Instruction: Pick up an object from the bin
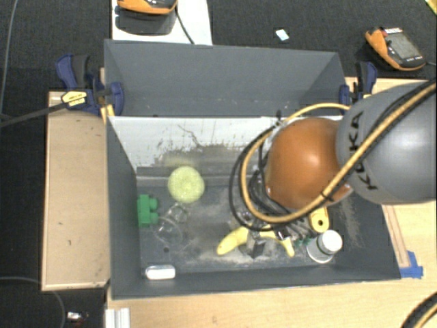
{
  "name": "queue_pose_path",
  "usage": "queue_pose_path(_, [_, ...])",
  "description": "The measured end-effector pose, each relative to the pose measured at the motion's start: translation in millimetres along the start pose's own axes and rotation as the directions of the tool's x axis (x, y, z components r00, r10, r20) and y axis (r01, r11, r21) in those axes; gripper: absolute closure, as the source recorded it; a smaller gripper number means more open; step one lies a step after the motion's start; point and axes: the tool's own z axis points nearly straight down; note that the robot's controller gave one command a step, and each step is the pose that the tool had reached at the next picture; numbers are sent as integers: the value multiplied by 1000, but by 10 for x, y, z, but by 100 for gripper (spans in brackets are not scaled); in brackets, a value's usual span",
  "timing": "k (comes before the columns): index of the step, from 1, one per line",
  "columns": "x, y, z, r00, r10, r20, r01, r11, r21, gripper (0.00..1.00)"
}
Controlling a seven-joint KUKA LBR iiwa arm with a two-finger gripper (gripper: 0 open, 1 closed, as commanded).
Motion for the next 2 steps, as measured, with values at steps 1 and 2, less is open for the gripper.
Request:
queue_pose_path(1, [-11,-2,-100,1000,4,5,-4,1000,0,100])
queue_pose_path(2, [-15,-3,-149,1000,7,7,-7,1000,0,100])
